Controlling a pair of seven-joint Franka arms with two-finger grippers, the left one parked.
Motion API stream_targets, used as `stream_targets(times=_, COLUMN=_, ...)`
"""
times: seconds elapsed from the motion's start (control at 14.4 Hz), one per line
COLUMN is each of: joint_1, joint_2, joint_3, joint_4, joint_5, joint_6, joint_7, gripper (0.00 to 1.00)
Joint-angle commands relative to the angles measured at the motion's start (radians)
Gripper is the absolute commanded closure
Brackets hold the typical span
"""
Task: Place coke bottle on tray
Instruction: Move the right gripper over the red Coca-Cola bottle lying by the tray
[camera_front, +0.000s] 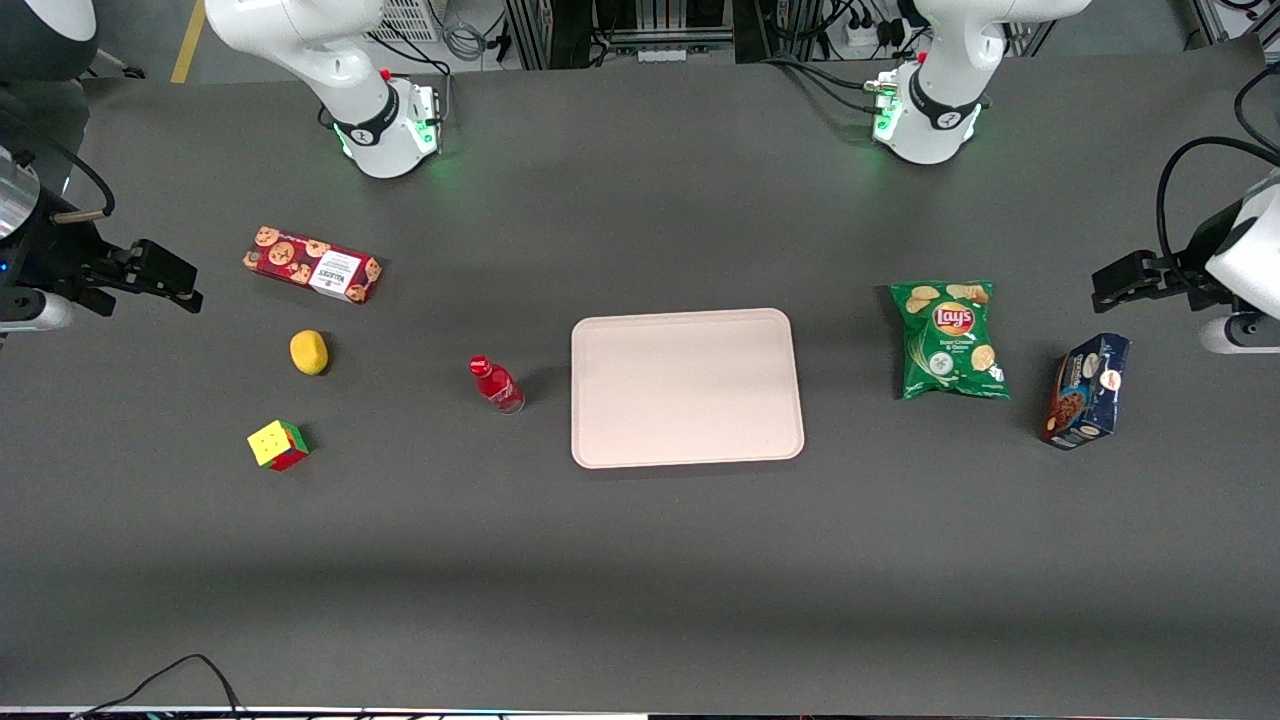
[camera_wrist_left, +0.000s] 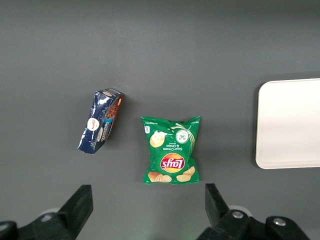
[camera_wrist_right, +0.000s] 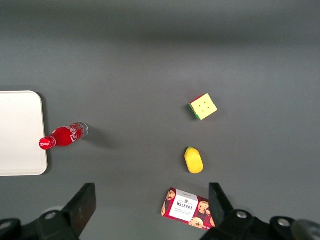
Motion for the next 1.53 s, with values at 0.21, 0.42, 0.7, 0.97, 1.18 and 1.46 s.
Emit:
stream_targets(times=0.21, joint_1=0.007, joint_2=0.025, joint_3=-0.001, joint_4=0.038, joint_5=0.023, joint_6=-0.027, joint_7=-0.003, gripper=0.00)
stream_targets(times=0.42, joint_1=0.016, joint_2=0.024, joint_3=0.010, joint_4=0.026, joint_5=0.046, joint_6=-0.030, joint_7=0.029, gripper=0.00)
stream_targets(times=0.7, joint_1=0.016, joint_2=0.033, joint_3=0.117, joint_4=-0.005, joint_5=0.047, joint_6=-0.029, joint_7=0.113, gripper=0.00)
stream_targets(times=0.97, joint_1=0.016, joint_2=0.094, joint_3=0.225, joint_4=-0.010, joint_5=0.047, joint_6=0.003, joint_7=0.219, gripper=0.00)
stream_targets(times=1.18, joint_1=0.017, joint_2=0.091, joint_3=0.289, joint_4=-0.098, joint_5=0.047, joint_6=0.084, joint_7=0.289, gripper=0.00)
stream_targets(times=1.46, joint_1=0.019, joint_2=0.082, joint_3=0.328, joint_4=-0.229, joint_5=0.046, joint_6=0.210, joint_7=0.308, gripper=0.00)
